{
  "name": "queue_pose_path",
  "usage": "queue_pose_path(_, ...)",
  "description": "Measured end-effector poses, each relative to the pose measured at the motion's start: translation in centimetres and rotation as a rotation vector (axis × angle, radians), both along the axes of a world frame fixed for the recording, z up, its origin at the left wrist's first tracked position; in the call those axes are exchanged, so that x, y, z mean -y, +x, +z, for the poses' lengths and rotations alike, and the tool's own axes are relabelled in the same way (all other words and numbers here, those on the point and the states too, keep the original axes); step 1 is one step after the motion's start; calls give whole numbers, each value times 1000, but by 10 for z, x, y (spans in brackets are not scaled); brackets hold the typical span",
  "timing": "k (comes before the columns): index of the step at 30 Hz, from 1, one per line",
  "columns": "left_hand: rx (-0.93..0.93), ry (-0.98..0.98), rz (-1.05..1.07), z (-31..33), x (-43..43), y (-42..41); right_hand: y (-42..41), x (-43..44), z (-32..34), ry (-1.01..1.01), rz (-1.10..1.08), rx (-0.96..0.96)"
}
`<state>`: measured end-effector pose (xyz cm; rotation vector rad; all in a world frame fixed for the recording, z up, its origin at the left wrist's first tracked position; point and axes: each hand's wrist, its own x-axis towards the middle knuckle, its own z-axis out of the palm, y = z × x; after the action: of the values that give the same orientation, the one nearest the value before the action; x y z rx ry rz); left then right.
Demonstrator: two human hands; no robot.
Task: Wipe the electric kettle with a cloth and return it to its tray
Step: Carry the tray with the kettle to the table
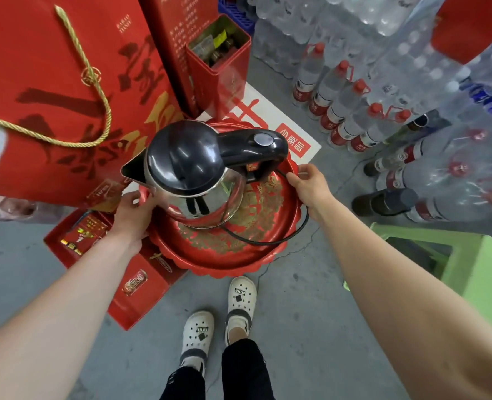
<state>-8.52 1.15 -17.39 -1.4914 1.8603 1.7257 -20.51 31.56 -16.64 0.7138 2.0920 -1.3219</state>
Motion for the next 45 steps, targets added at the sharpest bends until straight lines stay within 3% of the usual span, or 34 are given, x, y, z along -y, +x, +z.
queue_pose_path(10, -220, 42, -142, 33, -12, 22, 58, -41, 33, 21, -183, -92)
queue_pose_path(23, -382, 118, -529, 202, -91, 41, 211, -134, 195, 81, -459, -279)
queue_pose_path(32, -474, 236, -849, 299, -188, 85, 363, -196, 291, 176, -770, -347)
queue_pose_path(45, -565, 330, -1319, 362, -401, 160, 557, -302, 355, 289, -1282, -433)
